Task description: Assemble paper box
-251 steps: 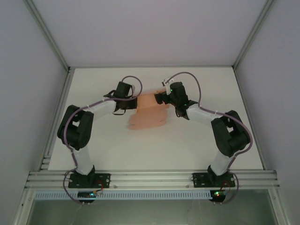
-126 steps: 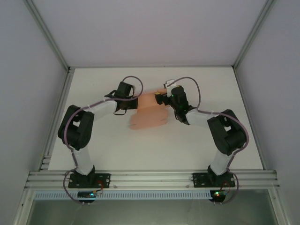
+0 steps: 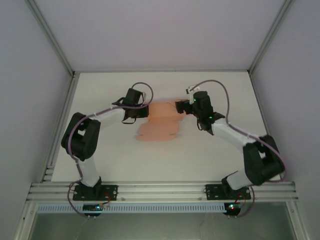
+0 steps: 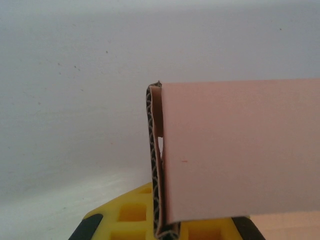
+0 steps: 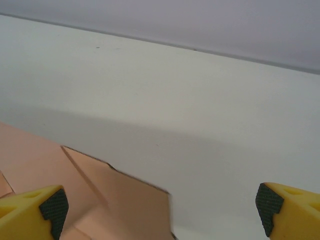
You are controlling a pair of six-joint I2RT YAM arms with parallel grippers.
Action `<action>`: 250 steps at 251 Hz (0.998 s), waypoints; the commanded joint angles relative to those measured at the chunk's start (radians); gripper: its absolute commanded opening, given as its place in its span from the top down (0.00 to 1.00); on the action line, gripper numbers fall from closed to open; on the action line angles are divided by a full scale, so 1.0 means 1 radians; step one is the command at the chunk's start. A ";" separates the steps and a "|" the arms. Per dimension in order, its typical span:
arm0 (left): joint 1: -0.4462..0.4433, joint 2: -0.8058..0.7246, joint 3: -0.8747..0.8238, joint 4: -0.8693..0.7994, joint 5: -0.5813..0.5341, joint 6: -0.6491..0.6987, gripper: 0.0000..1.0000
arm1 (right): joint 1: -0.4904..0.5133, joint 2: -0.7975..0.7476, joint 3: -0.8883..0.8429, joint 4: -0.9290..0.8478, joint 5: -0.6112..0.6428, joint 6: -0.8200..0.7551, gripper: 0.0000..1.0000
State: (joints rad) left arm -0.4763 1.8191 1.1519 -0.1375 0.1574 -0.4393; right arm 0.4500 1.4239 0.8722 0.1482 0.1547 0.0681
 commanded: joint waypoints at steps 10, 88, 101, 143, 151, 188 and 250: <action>0.029 -0.074 -0.044 0.051 0.098 0.000 1.00 | -0.025 -0.089 -0.052 -0.346 0.046 0.071 0.01; 0.054 -0.097 -0.078 0.098 0.201 0.017 1.00 | -0.058 -0.095 -0.093 -0.366 -0.169 0.097 0.01; 0.054 -0.094 -0.075 0.094 0.204 0.022 1.00 | -0.059 -0.089 -0.080 -0.350 -0.187 0.096 0.01; 0.054 -0.089 -0.079 0.097 0.231 0.033 1.00 | -0.058 -0.052 -0.019 -0.325 -0.225 0.083 0.00; 0.054 -0.089 -0.081 0.099 0.239 0.035 1.00 | -0.056 -0.042 -0.008 -0.319 -0.221 0.073 0.01; 0.050 -0.081 -0.072 0.087 0.253 0.046 1.00 | -0.052 0.022 0.038 -0.300 -0.281 0.063 0.00; 0.034 -0.053 -0.054 0.080 0.258 0.040 1.00 | 0.007 0.114 0.098 -0.260 -0.228 0.056 0.00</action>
State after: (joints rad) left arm -0.4210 1.7565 1.0763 -0.0685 0.3519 -0.4015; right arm 0.4206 1.4929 0.9272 -0.1349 -0.1093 0.1417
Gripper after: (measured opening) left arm 0.044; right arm 0.994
